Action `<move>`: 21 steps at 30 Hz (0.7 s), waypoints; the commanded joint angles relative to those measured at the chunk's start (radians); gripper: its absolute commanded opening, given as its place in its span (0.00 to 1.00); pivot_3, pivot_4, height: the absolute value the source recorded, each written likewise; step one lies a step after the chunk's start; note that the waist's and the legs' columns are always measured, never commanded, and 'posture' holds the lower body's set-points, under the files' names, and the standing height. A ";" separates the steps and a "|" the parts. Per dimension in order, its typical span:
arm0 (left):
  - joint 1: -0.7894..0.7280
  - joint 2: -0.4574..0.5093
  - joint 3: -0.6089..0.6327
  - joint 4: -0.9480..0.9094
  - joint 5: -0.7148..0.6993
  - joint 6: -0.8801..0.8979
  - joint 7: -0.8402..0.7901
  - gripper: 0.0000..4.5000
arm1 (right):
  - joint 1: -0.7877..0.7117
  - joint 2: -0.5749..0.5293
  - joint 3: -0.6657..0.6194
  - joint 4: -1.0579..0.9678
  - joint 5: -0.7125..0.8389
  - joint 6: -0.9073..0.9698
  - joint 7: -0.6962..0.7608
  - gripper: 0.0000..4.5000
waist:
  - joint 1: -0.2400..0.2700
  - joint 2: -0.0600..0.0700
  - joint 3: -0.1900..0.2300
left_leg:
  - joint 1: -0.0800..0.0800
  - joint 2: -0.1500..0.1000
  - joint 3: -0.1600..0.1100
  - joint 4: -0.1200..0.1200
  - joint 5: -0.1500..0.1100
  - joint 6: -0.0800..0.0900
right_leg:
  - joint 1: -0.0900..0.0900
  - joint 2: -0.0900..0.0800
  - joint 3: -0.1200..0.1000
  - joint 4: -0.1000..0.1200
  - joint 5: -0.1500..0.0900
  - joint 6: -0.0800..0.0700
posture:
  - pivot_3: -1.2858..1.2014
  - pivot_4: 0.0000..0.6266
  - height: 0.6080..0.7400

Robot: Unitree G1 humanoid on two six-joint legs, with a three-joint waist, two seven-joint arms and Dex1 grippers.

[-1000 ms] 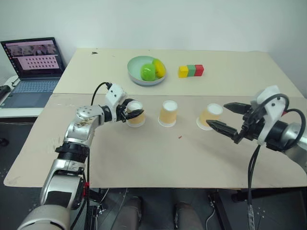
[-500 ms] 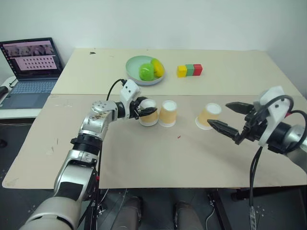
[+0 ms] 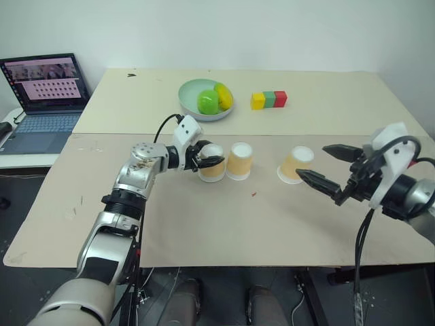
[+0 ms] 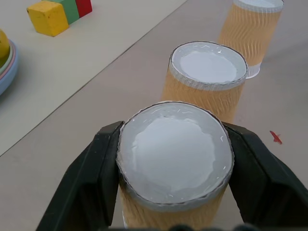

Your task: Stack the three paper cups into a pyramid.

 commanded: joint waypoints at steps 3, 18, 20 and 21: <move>0.002 0.003 0.014 -0.046 -0.020 0.024 -0.016 0.99 | -0.006 -0.011 -0.036 -0.021 0.008 -0.003 -0.002 1.00 | 0.000 0.000 0.000 | 0.000 0.000 0.000 0.000 0.000 0.000 | 0.000 0.000 0.000 0.000 0.000 0.000 | 0.52 0.24 1.00; -0.044 0.103 0.081 -0.381 -0.179 0.283 -0.085 0.99 | -0.060 -0.009 0.034 0.034 -0.014 -0.029 0.033 1.00 | -0.009 0.000 0.000 | -0.001 0.000 0.000 0.000 0.000 0.000 | -0.001 0.000 0.000 0.000 0.000 0.000 | 0.52 0.24 1.00; -0.062 0.121 0.093 -0.419 -0.206 0.324 -0.086 0.99 | -0.066 -0.006 0.044 0.042 -0.021 -0.033 0.040 1.00 | -0.010 -0.001 0.000 | -0.001 0.000 0.000 0.000 0.000 0.000 | -0.001 0.000 0.000 0.000 0.000 0.000 | 0.52 0.24 1.00; -0.070 0.132 0.096 -0.440 -0.219 0.345 -0.090 0.99 | -0.066 -0.004 0.046 0.046 -0.026 -0.036 0.044 1.00 | -0.011 -0.001 0.000 | -0.001 0.000 0.000 0.000 0.000 0.000 | 0.000 0.000 0.000 0.000 0.000 0.000 | 0.52 0.24 1.00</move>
